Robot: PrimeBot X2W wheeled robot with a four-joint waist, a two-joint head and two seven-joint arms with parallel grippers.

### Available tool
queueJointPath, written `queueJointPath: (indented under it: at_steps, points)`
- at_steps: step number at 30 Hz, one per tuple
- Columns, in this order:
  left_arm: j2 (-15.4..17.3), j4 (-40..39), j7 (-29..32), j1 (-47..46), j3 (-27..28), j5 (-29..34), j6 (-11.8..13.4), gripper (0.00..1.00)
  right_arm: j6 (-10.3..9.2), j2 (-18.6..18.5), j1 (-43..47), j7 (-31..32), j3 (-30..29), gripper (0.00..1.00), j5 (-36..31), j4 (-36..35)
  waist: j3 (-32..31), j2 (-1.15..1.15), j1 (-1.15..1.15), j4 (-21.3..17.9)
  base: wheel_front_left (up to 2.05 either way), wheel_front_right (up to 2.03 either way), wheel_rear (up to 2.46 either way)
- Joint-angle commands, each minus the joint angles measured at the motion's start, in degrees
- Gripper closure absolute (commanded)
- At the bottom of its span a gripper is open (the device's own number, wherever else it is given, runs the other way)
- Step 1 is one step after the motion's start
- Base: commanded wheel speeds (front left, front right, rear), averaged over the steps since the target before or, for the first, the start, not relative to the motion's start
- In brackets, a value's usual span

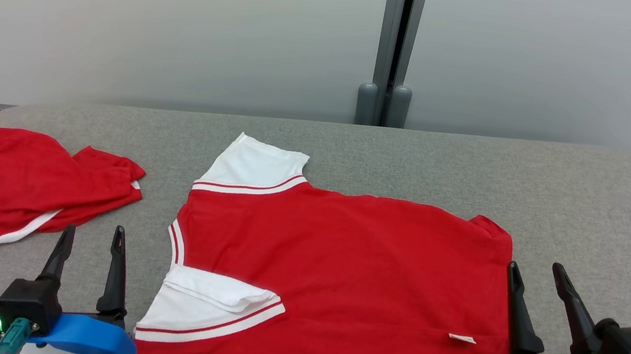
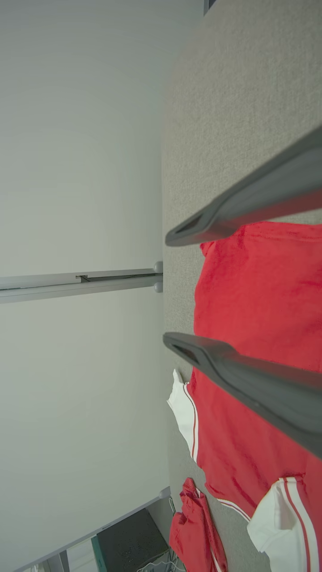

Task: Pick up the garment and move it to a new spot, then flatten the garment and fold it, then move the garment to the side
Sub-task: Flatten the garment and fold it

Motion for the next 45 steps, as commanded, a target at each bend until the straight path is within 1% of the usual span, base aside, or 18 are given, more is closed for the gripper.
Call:
queueJointPath:
  at_steps: [1,9,14,15,17,22,23,24,26,27,33,39,45]
  points:
    - [0.24,-0.16,0.17,-0.13,0.04,-0.15,0.20,0.00,0.03,0.06,0.11,0.16,-0.21,0.00,-0.38,0.14,-0.09,0.00,0.00,-0.05,0.00,0.00,0.00]
    - [0.62,-0.32,0.70,-0.06,-0.26,-0.43,0.54,0.00,0.03,0.07,-0.20,0.63,-0.81,0.00,-0.54,0.80,-0.22,0.00,0.00,-0.28,0.00,0.00,0.00]
    - [1.33,-0.50,1.70,-2.81,-0.32,-0.73,-0.37,0.00,0.03,0.06,-2.20,1.43,-1.91,0.00,-1.76,1.17,0.60,0.00,0.00,-0.42,0.00,0.00,0.00]
    - [1.61,-0.61,1.97,-3.82,-0.30,-0.83,-0.80,0.00,0.03,0.06,-2.94,1.74,-2.14,0.00,-2.34,1.24,0.98,0.00,0.00,-0.46,0.00,0.00,0.00]
    - [2.78,-0.51,3.42,-8.51,-0.58,-0.52,-2.45,0.00,0.03,-0.81,-6.74,2.90,-2.45,0.00,-3.31,1.35,2.69,0.00,0.00,-0.74,0.00,0.00,0.00]
    - [4.80,0.38,6.30,-19.71,-0.89,-0.59,-6.18,0.00,0.03,-4.37,-14.80,6.19,-1.19,0.00,-3.94,2.64,6.78,0.00,0.00,-2.01,0.00,0.00,0.00]
    - [4.80,0.38,6.30,-19.71,-0.89,-0.59,-6.18,0.00,0.03,-4.37,-14.80,6.19,-1.19,0.00,-3.94,2.64,6.78,0.00,0.00,-2.01,0.00,0.00,0.00]
    - [5.22,1.43,7.48,-24.58,-1.02,-0.90,-7.73,0.00,0.03,-5.80,-18.38,7.56,-0.65,0.00,-3.45,3.42,8.84,0.00,0.00,-2.66,0.00,0.00,0.00]
    - [5.92,2.72,8.88,-29.27,-1.20,-0.77,-9.19,0.00,0.03,-7.03,-21.55,9.66,0.62,0.00,-3.06,4.65,11.23,0.00,0.00,-3.64,0.00,0.00,0.00]
    - [5.92,2.72,8.88,-29.27,-1.20,-0.77,-9.19,0.00,0.03,-7.03,-21.55,9.66,0.62,0.00,-3.06,4.65,11.23,0.00,0.00,-3.64,0.00,0.00,0.00]
    - [6.44,8.70,13.38,-42.66,-2.93,-0.85,-13.29,0.00,0.02,-9.63,-29.84,14.48,4.76,0.00,-0.74,7.06,18.21,0.00,0.00,-6.05,0.00,0.00,0.00]
    - [5.83,16.95,17.93,-53.21,-6.30,-1.11,-15.80,0.00,0.02,-10.50,-35.36,14.52,7.24,0.00,1.33,8.47,24.41,0.00,0.00,-7.93,0.00,0.00,0.00]
    - [6.23,26.38,21.30,-60.29,-11.06,-1.23,-16.80,0.00,0.02,-10.22,-39.21,13.63,9.41,0.00,2.13,9.91,29.15,0.00,0.00,-9.95,0.00,0.00,0.00]
